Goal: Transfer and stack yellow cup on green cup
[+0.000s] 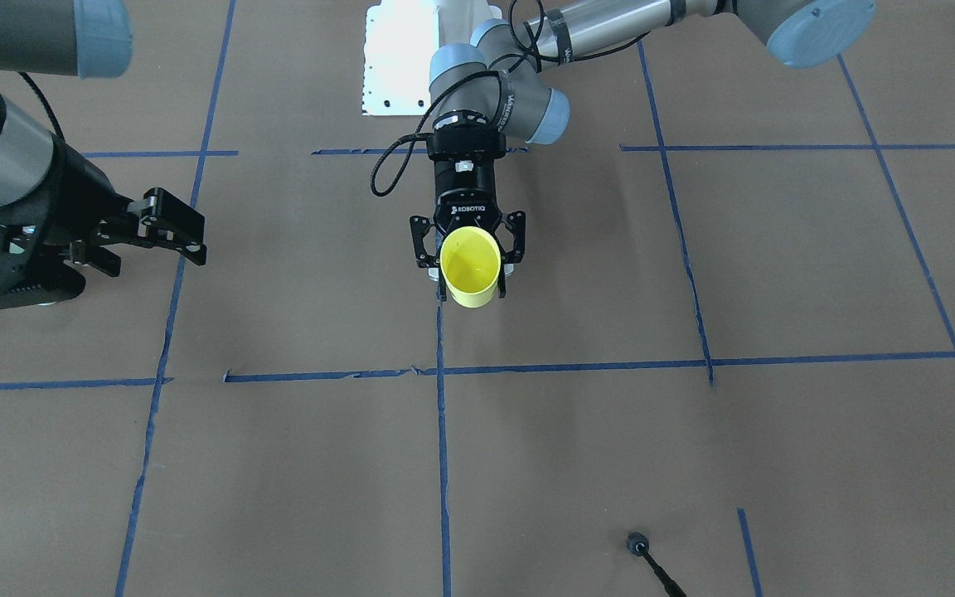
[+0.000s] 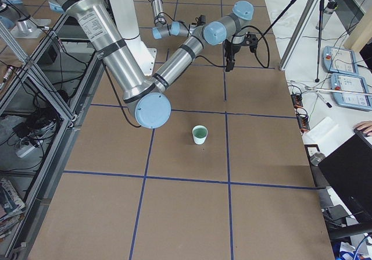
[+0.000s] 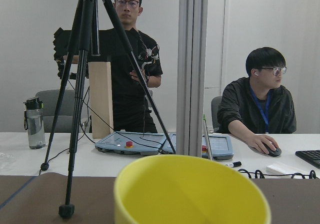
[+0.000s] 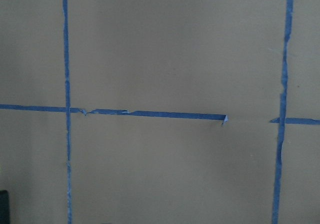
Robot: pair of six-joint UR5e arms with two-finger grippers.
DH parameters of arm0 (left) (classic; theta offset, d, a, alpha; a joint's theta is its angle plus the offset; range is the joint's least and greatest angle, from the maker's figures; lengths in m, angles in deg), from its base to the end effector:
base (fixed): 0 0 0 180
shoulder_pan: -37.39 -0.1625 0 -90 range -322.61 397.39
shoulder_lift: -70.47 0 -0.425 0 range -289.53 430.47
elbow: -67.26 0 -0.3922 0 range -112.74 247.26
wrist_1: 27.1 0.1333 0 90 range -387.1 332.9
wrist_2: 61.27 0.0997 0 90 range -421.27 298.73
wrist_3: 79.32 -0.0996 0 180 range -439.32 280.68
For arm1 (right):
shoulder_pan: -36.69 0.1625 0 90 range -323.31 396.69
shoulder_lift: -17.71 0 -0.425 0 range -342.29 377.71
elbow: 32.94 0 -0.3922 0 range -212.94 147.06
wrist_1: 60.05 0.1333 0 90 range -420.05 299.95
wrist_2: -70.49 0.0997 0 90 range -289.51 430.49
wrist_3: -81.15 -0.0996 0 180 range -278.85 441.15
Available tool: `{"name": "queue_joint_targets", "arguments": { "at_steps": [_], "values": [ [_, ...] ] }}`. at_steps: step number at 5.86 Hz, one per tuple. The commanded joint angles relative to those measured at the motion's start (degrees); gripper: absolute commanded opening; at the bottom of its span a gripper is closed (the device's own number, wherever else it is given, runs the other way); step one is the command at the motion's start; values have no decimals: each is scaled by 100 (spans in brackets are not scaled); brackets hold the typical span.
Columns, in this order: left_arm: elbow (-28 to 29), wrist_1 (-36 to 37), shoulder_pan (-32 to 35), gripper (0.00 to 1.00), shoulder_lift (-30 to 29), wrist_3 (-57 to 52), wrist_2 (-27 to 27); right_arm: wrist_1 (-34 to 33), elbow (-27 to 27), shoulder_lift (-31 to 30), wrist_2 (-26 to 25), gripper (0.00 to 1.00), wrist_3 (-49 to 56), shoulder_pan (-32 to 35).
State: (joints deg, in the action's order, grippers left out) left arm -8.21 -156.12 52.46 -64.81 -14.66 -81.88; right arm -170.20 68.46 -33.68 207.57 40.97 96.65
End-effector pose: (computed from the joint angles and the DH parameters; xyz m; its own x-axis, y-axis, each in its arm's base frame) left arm 0.6232 -0.4024 0.1796 0.7039 -0.0335 -0.7095 0.7063 0.1393 0.6941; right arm -0.2669 -0.5821 0.2033 0.5911 -0.0172 0.8064 0.0691 0.9972 -0.0294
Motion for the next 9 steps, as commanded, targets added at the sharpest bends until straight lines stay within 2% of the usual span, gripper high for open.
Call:
{"name": "queue_joint_targets", "arguments": {
  "at_steps": [1, 2, 4, 5, 7, 9],
  "values": [
    [171, 0, -240, 60, -61, 11, 240, -418, -932, 1151, 20, 100, -42, -300],
    [233, 0, -319, 60, -130, 11, 328, -1063, -1486, 1932, 3, 100, -42, -536],
    [251, 0, -399, 60, -157, -6, 356, -1141, -1572, 2098, -355, 98, -443, -1159],
    [251, 0, -399, 60, -157, -15, 347, -1062, -1519, 2089, -514, 97, -855, -1328],
    [242, -9, -399, 60, -166, -15, 338, -771, -1518, 1966, -717, 97, -877, -1487],
    [234, -9, -390, 60, -157, -15, 321, 181, -1518, 1590, -788, 97, -1086, -1575]
  ]
}}
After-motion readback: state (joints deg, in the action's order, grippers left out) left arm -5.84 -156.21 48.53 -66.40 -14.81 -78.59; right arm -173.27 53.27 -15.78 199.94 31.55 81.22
